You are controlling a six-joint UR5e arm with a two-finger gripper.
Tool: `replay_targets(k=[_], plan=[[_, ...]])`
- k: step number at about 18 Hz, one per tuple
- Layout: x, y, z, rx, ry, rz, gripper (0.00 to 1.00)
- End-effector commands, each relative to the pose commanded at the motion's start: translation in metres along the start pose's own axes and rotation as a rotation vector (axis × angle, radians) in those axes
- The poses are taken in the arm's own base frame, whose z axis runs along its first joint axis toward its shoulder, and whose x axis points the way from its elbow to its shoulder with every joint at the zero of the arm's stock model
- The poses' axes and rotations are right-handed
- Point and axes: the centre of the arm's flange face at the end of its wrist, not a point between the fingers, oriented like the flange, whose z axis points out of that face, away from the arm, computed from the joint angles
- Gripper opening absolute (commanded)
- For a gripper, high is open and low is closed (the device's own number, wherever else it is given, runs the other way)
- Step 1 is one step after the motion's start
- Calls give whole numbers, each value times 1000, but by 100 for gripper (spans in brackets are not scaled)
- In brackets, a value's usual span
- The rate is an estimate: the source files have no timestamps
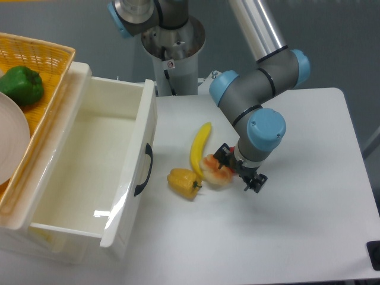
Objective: Pick up the round bread
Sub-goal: 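Move the gripper over the round bread roll beside the banana, then lower the gripper and close it around the round bread roll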
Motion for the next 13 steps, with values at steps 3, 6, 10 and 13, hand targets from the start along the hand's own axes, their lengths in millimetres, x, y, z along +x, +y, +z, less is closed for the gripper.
replay_targets(k=[3, 6, 10, 13], plan=[[2, -3, -3, 34, 10, 0, 100], [0, -4, -6, 34, 5, 4, 87], [-6, -2, -14, 37, -11, 8, 30], [-6, -5, -18, 39, -16, 12, 0]])
